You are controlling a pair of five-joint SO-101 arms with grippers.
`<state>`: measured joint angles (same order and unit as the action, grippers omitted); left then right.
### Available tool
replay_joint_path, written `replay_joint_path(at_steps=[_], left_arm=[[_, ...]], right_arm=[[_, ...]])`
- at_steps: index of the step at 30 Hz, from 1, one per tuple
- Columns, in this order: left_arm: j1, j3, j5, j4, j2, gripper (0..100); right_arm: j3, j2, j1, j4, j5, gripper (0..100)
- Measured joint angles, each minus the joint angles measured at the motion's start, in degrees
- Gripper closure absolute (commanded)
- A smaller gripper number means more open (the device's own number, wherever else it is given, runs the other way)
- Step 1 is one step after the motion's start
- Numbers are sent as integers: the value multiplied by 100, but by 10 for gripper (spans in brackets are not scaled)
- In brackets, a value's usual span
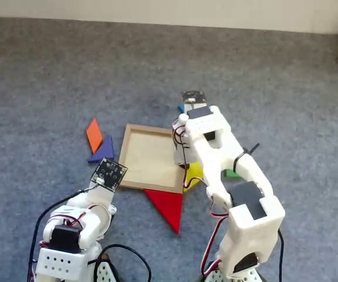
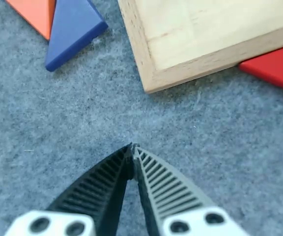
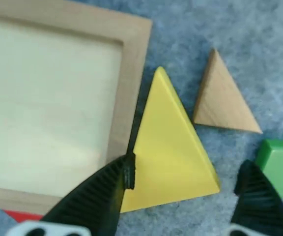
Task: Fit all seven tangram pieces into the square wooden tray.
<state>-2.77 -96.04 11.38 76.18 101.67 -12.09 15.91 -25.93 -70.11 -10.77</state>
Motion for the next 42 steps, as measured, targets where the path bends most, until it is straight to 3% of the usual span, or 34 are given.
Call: replay_joint_path(at_steps=[16,32,42], left_arm=[[0,0,0,0,0,993],[0,0,0,0,0,993],[0,0,0,0,0,993]], right_arm=[[-70,79,-79,105,0,663],[-114,457,44,132,0,800],[-53,510,220,-158,0,807]])
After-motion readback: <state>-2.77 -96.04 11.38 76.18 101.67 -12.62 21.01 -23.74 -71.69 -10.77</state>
